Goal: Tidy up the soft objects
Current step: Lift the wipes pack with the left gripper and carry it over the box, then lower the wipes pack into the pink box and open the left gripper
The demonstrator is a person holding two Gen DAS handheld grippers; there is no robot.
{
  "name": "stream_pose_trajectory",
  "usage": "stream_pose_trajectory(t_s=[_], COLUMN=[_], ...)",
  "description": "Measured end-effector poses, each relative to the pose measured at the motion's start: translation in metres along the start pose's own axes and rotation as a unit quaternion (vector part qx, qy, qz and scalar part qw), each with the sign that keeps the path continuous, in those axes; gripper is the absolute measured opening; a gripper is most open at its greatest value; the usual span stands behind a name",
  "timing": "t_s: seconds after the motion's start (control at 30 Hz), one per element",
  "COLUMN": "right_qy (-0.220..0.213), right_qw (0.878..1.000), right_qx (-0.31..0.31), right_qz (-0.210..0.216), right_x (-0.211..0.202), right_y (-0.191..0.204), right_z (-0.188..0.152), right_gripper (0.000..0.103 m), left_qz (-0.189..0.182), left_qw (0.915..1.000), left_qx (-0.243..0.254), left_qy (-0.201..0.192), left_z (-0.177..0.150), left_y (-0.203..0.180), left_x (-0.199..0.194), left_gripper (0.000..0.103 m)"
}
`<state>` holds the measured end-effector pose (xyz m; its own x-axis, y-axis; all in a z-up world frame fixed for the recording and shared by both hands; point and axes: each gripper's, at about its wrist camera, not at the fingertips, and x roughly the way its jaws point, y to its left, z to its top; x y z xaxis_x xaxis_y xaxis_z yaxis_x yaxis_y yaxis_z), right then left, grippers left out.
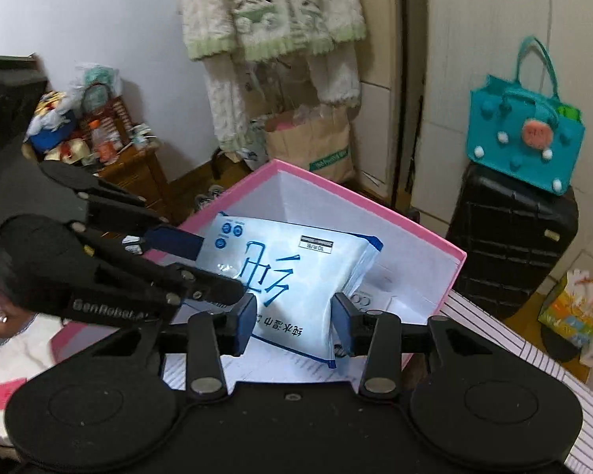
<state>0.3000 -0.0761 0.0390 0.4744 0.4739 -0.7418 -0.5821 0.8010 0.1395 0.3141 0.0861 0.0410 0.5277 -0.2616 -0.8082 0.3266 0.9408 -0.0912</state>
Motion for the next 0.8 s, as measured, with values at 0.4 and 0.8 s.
stream_pose_trajectory(t_s=[0.4,0.8], right_qy=[0.035,-0.009], right_qw=[0.999,0.998], right_qx=[0.021,0.058], right_qz=[-0.011,0.002], right_x=[0.035,0.013], right_y=[-0.018,-0.026], right_z=[0.008,0.001], right_gripper=[0.044,0.045], left_qz=[0.021,0.064], left_qw=[0.9988,0.9972], left_qx=[0.018,0.039], left_qy=[0.040,-0.004], left_z=[0.025,0.018], left_y=[0.005,-0.010], left_x=[0.043,0.046], left_gripper=[0.035,0.042])
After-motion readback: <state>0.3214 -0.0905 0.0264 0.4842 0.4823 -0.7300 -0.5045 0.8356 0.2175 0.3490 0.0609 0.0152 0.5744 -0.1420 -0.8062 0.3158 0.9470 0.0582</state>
